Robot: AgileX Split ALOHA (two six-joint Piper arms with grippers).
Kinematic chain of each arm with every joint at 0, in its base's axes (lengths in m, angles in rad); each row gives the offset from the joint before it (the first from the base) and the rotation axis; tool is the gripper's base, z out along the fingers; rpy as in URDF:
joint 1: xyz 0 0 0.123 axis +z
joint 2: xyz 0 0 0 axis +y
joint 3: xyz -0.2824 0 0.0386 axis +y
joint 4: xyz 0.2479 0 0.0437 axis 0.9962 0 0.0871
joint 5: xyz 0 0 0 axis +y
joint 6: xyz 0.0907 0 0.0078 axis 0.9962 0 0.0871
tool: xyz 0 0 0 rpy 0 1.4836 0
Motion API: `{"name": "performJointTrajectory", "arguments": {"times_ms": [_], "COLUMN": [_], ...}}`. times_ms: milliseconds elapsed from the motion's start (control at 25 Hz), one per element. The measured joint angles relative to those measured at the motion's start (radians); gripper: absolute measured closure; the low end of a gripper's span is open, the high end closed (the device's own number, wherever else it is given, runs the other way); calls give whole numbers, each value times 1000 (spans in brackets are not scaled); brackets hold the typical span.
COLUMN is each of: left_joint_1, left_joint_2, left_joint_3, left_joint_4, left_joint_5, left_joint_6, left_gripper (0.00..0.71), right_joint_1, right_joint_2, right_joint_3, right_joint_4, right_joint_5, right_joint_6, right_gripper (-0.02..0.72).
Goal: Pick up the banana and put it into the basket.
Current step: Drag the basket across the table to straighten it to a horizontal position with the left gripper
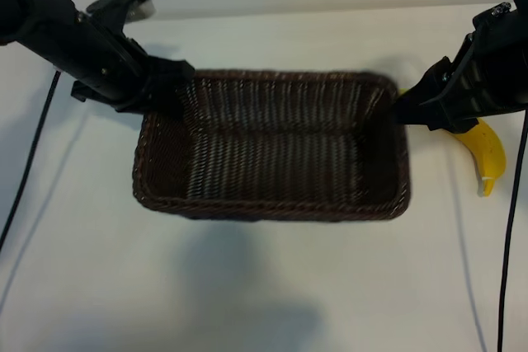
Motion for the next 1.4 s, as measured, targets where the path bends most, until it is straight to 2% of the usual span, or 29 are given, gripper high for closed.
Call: {"name": "performJointTrajectory", "arguments": {"times_ms": [120, 400, 760, 920, 1200, 1240, 1320, 1400], "left_joint_1": [0, 0, 0, 0, 0, 0, 0, 0], "left_joint_2": [19, 29, 66, 83, 87, 87, 87, 87], "left_joint_3": [0, 0, 3, 9, 9, 9, 9, 9], "left_joint_4": [50, 53, -25, -81, -95, -98, -109, -115], "left_joint_5": [-6, -94, -163, -169, -159, -154, -131, -106], "left_joint_6": [-5, -5, 12, 48, 54, 54, 52, 50], "left_gripper": [515, 516, 516, 517, 516, 503, 420, 262], "right_joint_1": [0, 0, 0, 0, 0, 0, 0, 0], "right_joint_2": [0, 0, 0, 0, 0, 0, 0, 0], "right_joint_3": [0, 0, 0, 0, 0, 0, 0, 0], "right_joint_4": [0, 0, 0, -1, -1, -1, -1, -1], "right_joint_5": [0, 0, 0, 0, 0, 0, 0, 1], "right_joint_6": [0, 0, 0, 0, 0, 0, 0, 0], "right_gripper": [143, 143, 143, 143, 143, 143, 143, 143]}}
